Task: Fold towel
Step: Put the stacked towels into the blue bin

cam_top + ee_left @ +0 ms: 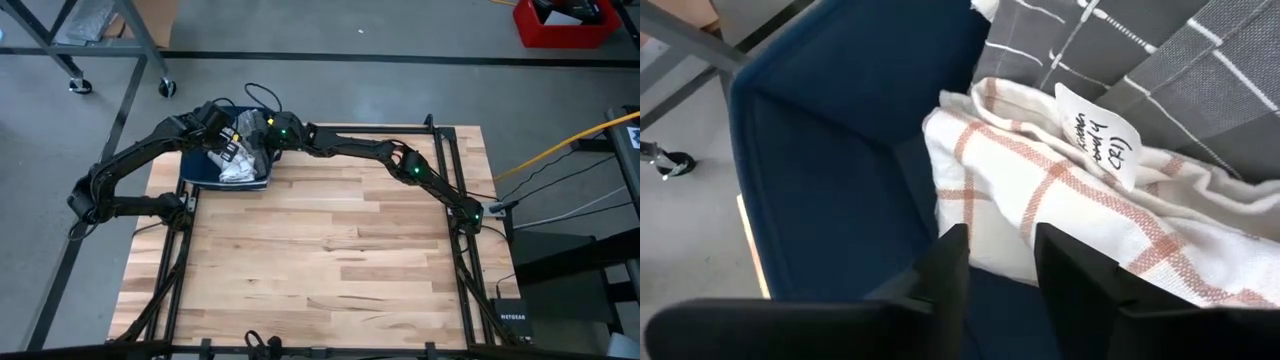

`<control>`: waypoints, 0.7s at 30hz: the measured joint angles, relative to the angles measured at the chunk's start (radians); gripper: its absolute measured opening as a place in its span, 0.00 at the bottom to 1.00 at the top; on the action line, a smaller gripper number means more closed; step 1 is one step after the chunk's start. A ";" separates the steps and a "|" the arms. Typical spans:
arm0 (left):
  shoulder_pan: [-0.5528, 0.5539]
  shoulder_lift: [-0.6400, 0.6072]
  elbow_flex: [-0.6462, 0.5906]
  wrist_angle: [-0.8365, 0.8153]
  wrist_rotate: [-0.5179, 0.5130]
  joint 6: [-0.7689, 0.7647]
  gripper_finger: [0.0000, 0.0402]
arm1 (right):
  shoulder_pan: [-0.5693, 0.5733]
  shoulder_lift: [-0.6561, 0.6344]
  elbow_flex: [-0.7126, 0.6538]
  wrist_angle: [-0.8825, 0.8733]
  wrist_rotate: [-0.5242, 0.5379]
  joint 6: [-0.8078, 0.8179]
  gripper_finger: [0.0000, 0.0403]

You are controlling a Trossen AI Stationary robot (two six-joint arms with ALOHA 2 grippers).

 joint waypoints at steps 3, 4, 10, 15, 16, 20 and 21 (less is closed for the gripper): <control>0.000 0.000 0.000 0.000 0.000 0.000 0.26 | -0.002 -0.002 0.000 -0.006 -0.047 -0.006 0.60; 0.000 0.000 0.000 0.000 0.000 0.000 0.25 | -0.002 -0.005 -0.001 -0.020 -0.055 -0.009 0.60; 0.000 0.000 0.000 0.000 0.002 0.019 0.22 | 0.001 -0.057 -0.007 -0.321 0.050 -0.147 0.60; -0.001 0.000 0.001 0.011 0.066 0.026 0.19 | 0.004 -0.117 -0.008 -0.547 0.194 -0.262 0.60; -0.001 0.000 0.001 0.016 0.078 0.027 0.18 | 0.002 -0.125 -0.007 -0.564 0.209 -0.270 0.60; 0.000 0.000 0.001 0.037 0.078 0.026 0.16 | 0.000 -0.145 -0.008 -0.542 0.235 -0.298 0.60; 0.001 0.000 0.001 0.042 0.078 0.026 0.15 | 0.000 -0.153 -0.008 -0.528 0.232 -0.306 0.60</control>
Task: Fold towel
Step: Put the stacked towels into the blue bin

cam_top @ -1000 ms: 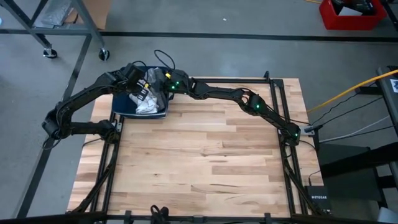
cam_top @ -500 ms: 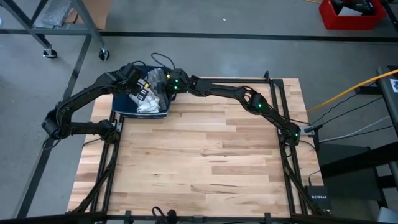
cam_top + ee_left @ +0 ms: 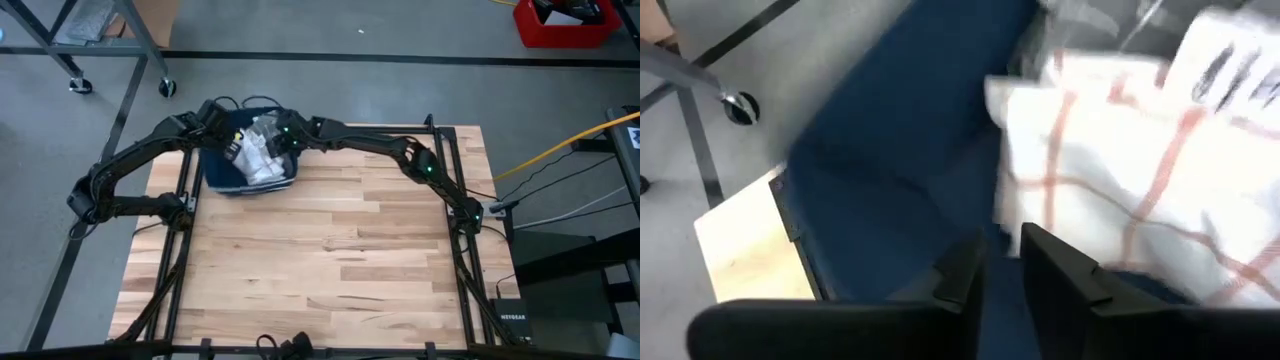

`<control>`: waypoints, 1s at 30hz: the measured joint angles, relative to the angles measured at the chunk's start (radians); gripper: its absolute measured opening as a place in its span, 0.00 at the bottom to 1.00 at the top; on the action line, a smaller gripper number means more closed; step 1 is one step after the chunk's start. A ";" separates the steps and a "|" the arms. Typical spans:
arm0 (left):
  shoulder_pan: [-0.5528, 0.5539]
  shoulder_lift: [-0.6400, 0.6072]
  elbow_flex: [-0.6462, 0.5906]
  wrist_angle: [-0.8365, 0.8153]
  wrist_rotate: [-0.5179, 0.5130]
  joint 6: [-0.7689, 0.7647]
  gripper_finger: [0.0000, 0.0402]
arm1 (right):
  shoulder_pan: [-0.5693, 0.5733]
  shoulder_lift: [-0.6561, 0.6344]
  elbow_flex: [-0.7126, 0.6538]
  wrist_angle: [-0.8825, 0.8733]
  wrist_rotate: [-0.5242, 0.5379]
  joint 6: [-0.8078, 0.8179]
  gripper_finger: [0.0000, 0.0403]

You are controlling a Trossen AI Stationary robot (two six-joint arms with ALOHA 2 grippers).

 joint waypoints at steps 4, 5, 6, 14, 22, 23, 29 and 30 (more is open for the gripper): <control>0.000 0.000 0.000 -0.003 0.001 -0.009 0.13 | 0.000 -0.036 0.000 0.000 0.014 -0.019 0.60; -0.001 0.000 0.000 -0.002 0.003 -0.009 0.12 | 0.000 -0.045 0.000 0.001 0.023 -0.029 0.60; -0.001 0.000 0.000 -0.001 0.004 -0.011 0.11 | 0.000 -0.052 0.000 0.001 0.026 -0.038 0.60; -0.014 0.031 0.000 0.087 0.235 0.005 0.03 | 0.000 -0.060 0.017 0.015 0.011 -0.096 0.60; -0.071 0.181 0.000 0.355 0.263 0.009 0.01 | 0.008 -0.061 0.017 0.016 -0.085 -0.160 0.60; -0.078 0.198 0.000 0.386 0.266 0.023 0.01 | 0.010 -0.061 0.017 0.006 -0.091 -0.162 0.60; -0.083 0.295 0.000 0.497 0.314 0.138 0.01 | 0.010 -0.076 0.018 -0.116 -0.073 -0.218 0.53; -0.082 0.311 0.000 0.511 0.313 0.139 0.01 | 0.010 -0.086 0.018 -0.132 -0.083 -0.240 0.52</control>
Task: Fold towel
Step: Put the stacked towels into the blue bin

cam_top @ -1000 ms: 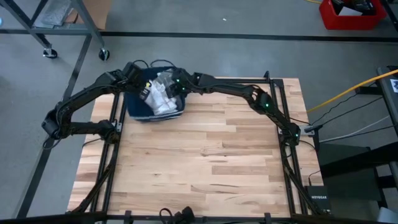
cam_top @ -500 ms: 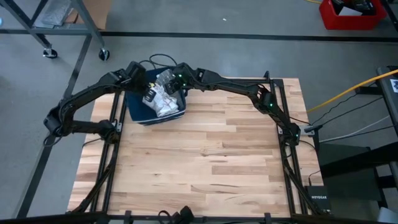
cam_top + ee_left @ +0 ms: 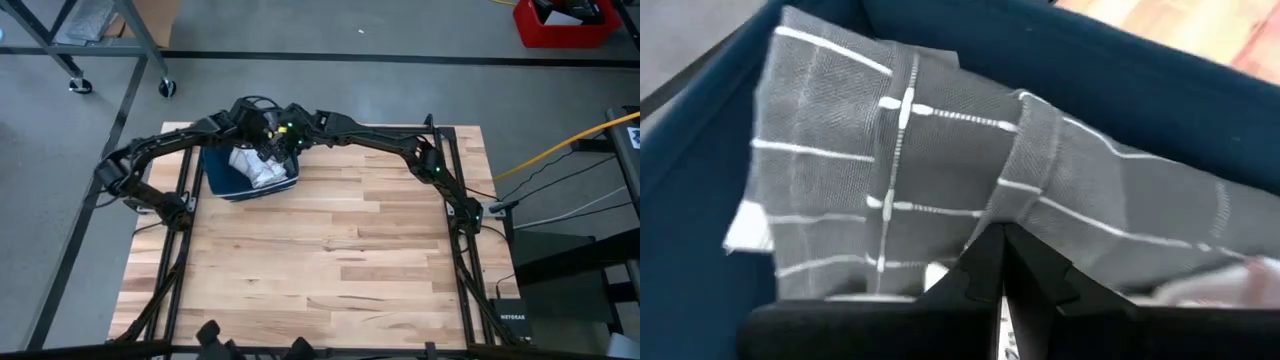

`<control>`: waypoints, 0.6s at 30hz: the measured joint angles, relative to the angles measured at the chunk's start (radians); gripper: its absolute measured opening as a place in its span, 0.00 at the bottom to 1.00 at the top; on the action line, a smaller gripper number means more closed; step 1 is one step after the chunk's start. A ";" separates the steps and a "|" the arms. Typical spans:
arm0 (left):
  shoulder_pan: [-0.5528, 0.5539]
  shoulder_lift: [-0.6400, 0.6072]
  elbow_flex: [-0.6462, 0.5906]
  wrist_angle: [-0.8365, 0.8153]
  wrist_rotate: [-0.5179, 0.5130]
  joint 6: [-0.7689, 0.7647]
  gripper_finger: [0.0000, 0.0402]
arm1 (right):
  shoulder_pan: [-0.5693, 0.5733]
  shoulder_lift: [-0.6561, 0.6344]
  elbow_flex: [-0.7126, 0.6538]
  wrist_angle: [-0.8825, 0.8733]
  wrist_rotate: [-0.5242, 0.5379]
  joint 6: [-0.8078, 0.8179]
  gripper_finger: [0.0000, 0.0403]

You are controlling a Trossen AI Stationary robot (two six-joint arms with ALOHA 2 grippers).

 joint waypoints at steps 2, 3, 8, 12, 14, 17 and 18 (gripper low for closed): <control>0.002 0.032 0.000 0.023 -0.001 0.000 0.00 | 0.005 -0.016 0.000 -0.048 -0.006 -0.042 0.48; 0.006 0.045 0.000 0.030 -0.001 0.000 0.00 | 0.005 -0.030 0.001 -0.068 -0.005 -0.064 0.47; 0.024 0.116 0.000 0.062 0.001 0.036 0.00 | 0.006 -0.092 0.001 -0.167 0.023 -0.142 0.41; 0.029 0.185 0.000 0.066 0.000 0.055 0.01 | 0.005 -0.145 0.001 -0.182 0.032 -0.170 0.40; 0.029 0.222 0.000 0.076 0.000 0.056 0.01 | 0.005 -0.165 0.001 -0.184 0.034 -0.172 0.40; 0.029 0.254 0.002 0.093 0.000 0.047 0.00 | 0.005 -0.184 0.001 -0.183 0.047 -0.192 0.40; 0.028 0.255 0.002 0.094 -0.001 0.041 0.00 | 0.005 -0.187 0.001 -0.182 0.047 -0.193 0.40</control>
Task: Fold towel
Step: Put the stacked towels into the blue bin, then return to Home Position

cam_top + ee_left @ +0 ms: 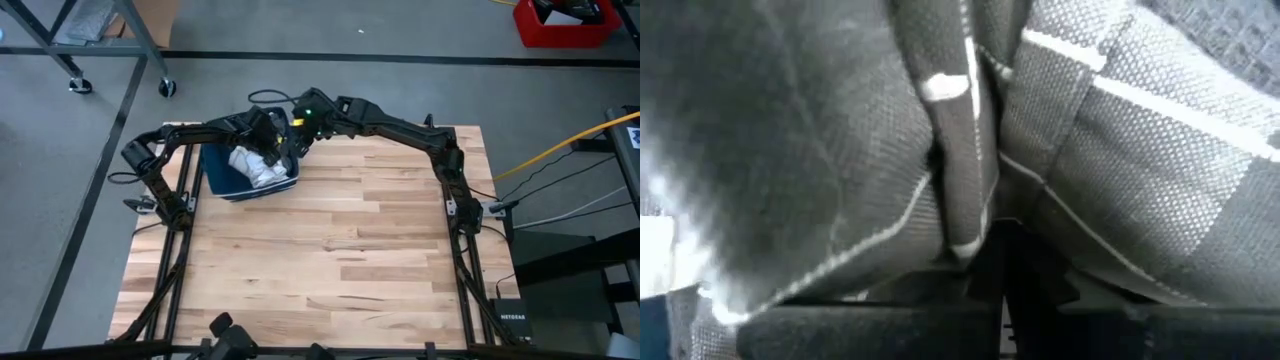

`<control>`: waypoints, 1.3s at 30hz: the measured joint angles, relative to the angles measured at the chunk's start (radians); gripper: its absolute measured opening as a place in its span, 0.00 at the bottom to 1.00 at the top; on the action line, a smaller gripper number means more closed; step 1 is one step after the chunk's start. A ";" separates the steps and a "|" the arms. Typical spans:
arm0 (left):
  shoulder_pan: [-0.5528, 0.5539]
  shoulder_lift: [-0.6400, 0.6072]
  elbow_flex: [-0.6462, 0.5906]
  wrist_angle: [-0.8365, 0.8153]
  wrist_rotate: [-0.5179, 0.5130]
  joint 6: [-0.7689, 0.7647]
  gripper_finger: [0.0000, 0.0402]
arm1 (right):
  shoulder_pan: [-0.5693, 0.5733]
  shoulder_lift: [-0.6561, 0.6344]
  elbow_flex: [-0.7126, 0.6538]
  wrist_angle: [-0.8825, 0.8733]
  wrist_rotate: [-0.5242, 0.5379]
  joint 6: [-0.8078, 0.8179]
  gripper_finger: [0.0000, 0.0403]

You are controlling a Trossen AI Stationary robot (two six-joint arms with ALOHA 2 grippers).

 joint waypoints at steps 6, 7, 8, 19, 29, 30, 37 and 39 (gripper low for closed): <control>-0.001 -0.076 -0.001 -0.004 -0.002 -0.043 0.00 | 0.000 0.000 0.000 -0.001 0.000 -0.010 0.40; -0.001 -0.100 0.002 -0.008 -0.002 -0.045 0.01 | 0.000 0.000 0.000 0.000 0.000 -0.022 0.40; -0.001 -0.124 0.007 -0.012 -0.003 -0.046 0.01 | 0.000 0.000 0.000 0.003 0.000 -0.026 0.40; -0.001 -0.475 0.080 -0.173 -0.002 -0.049 0.01 | 0.000 -0.063 0.038 0.009 -0.002 -0.035 0.40; -0.031 -0.891 0.088 -0.531 0.003 -0.053 0.01 | 0.060 -0.270 0.049 -0.140 0.032 -0.052 0.40; -0.039 -0.926 0.088 -0.567 0.003 -0.055 0.01 | 0.077 -0.288 0.049 -0.158 0.061 -0.052 0.40; -0.099 -1.140 0.080 -0.763 0.100 -0.202 0.01 | 0.223 -0.393 0.049 -0.274 0.282 -0.041 0.40; -0.114 -1.195 0.059 -0.770 0.176 -0.239 0.01 | 0.271 -0.416 0.048 -0.326 0.358 -0.005 0.40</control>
